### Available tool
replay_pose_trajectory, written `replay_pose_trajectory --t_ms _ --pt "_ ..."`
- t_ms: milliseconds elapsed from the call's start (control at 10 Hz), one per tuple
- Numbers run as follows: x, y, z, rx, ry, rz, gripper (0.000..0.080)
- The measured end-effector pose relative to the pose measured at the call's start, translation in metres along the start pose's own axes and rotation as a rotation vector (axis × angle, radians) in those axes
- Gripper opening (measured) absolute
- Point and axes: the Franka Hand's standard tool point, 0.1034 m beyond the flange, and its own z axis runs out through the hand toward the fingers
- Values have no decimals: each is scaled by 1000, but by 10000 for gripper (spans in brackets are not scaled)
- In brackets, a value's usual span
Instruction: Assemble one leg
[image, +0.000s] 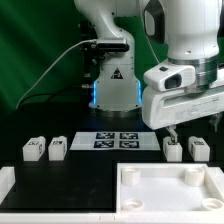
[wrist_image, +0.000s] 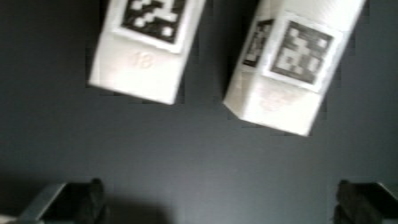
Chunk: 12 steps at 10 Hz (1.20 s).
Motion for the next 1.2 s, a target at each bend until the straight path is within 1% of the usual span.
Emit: replay_pose_trajectory --t_ms 100,200,300,400,500,600,700,800,900,1000,1100,1200 --pt "0 -1 0 4 -1 55 649" --pt "-2 -6 2 4 -17 126 649" --pt "-5 -21 5 2 -75 162 649" --pt "1 -34 6 6 -84 176 649" --pt "-3 -45 11 2 -158 182 649" --pt "-5 -50 16 4 -242 174 649" --pt "-9 -48 20 8 -344 153 649" --pt "-11 -47 18 11 -456 155 649" --pt "-10 -48 19 18 -539 155 649" --pt "-11 -48 20 23 -612 154 649" --pt "-18 -48 19 28 -733 149 649" --pt "-16 -48 21 38 -820 145 649"
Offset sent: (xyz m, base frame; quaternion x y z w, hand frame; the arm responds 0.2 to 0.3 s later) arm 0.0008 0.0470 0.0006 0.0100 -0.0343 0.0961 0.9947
